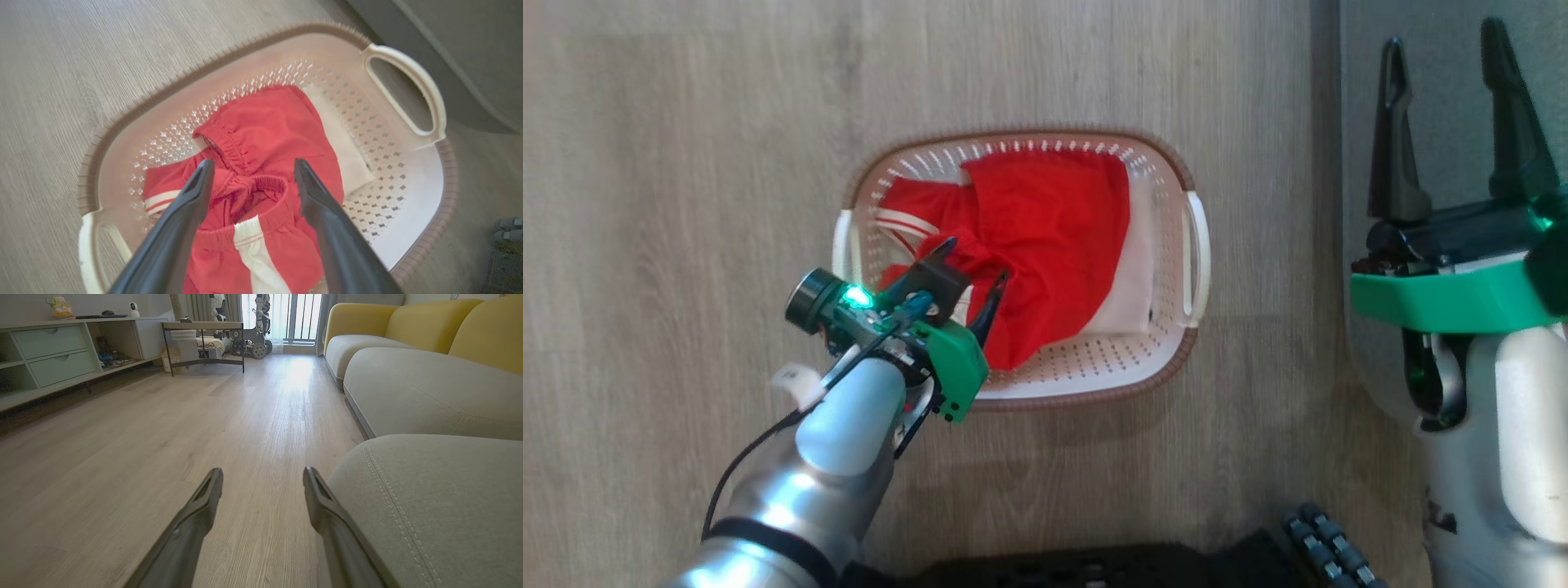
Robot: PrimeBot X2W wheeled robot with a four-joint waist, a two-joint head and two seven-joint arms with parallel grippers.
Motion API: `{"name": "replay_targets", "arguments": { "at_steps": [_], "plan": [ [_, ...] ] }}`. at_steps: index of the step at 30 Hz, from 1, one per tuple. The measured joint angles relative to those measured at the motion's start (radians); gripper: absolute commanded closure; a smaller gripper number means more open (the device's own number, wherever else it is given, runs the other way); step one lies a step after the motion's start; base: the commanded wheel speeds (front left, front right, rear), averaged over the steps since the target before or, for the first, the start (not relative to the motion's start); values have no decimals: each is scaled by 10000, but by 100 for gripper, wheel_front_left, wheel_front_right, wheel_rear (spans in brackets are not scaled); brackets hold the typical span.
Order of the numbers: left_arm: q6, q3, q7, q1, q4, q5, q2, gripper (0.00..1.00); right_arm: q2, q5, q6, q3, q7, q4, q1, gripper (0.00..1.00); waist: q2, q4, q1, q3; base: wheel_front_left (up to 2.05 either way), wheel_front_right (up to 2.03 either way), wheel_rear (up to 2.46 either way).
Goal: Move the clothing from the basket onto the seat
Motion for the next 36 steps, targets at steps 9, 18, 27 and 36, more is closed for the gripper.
{"name": "replay_targets", "arguments": {
  "at_steps": [9, 18, 27, 36],
  "plan": [
    [-203, -1666, 692, -938, 1388, -410, 6, 0, -38, 188, 2, 343, 0, -119, -346, 0, 0, -474, -1, 1025, 0, 0, 0],
    [123, -2142, 1020, -1612, 2349, -671, 8, 0, -48, 470, 0, 558, 0, -150, -570, 0, 0, -933, -1, 1449, 0, 0, 0],
    [196, -2738, 1877, -1920, 2907, -671, 13, 57, -50, 734, 0, 738, 0, -86, -571, 0, 0, -1193, -2, 1453, 0, 0, 0],
    [190, -2736, 1177, -1830, 2573, -1496, 15, 100, -52, 809, 0, 731, 0, 174, -568, 0, 0, -1192, -2, 901, 0, 0, 0]
  ]
}}
